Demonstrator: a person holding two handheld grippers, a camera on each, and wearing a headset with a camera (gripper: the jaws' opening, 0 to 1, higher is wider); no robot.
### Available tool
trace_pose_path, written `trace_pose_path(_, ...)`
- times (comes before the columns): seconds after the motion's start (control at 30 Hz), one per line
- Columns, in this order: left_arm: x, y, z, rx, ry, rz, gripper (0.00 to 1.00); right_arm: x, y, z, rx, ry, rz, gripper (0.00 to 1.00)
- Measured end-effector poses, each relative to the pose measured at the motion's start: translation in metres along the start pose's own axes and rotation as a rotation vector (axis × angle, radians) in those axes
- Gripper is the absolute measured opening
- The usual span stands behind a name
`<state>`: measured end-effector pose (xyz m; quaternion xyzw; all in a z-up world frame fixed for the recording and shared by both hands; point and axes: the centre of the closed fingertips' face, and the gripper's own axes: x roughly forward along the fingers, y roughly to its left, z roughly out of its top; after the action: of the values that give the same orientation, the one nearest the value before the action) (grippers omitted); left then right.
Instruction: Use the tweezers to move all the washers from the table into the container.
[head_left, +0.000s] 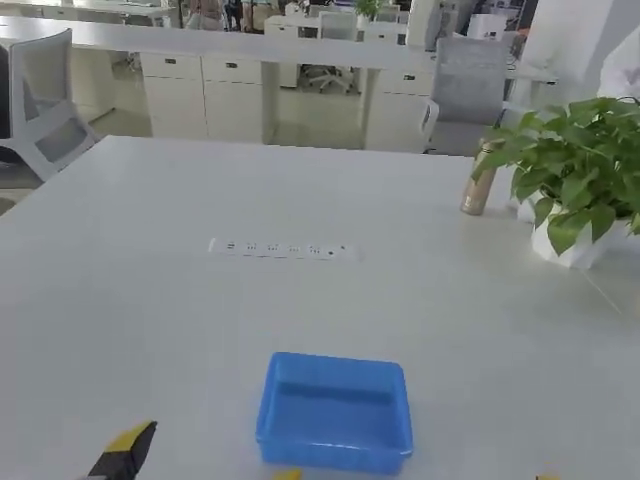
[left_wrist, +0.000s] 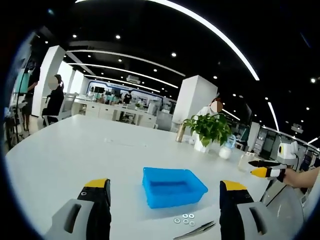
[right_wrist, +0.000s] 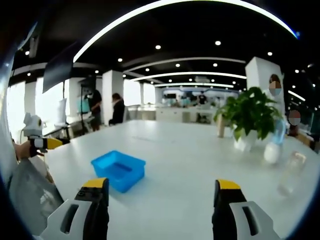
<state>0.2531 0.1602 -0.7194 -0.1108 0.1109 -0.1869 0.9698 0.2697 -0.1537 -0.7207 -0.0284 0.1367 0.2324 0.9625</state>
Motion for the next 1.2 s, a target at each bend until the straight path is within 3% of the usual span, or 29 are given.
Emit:
trace_pose_path(0.13,-0.003,0.004,0.007,0.004,-0.033,0.035,0.91,-0.002,-0.002,0.001,0.017,-0.008,0.001,0.84)
trace_pose_path(0.37,0.002,0.003,-0.002,0.046,0.002,0.015,0.91,-0.002,0.001,0.004,0.009,-0.024,0.014,0.84)
trace_pose_path(0.6,0.001,-0.002,0.000,0.071,-0.003,0.014,0.90,-0.001,-0.002,0.002,0.029,-0.020,0.017,0.83)
trace_pose_path(0.73,0.002,-0.007,-0.003,0.101,0.020,0.001,0.89,0.000,0.004,0.002,0.022,-0.020,0.052,0.83)
trace_pose_path(0.87,0.003,-0.009,-0.005,0.113,0.028,-0.010,0.88,0.000,0.004,0.003,0.003,-0.022,0.046,0.82)
trace_pose_path(0.93,0.003,-0.010,-0.008,0.121,0.055,-0.016,0.85,-0.002,-0.002,0.001,-0.021,-0.009,0.016,0.82)
trace_pose_path(0.97,0.003,-0.011,-0.012,0.131,0.080,-0.026,0.84,-0.002,-0.003,-0.002,-0.016,0.004,0.014,0.82)
trace_pose_path(1.2,0.000,-0.021,-0.017,0.160,0.141,-0.086,0.75,-0.004,-0.001,-0.012,-0.071,0.110,0.020,0.76)
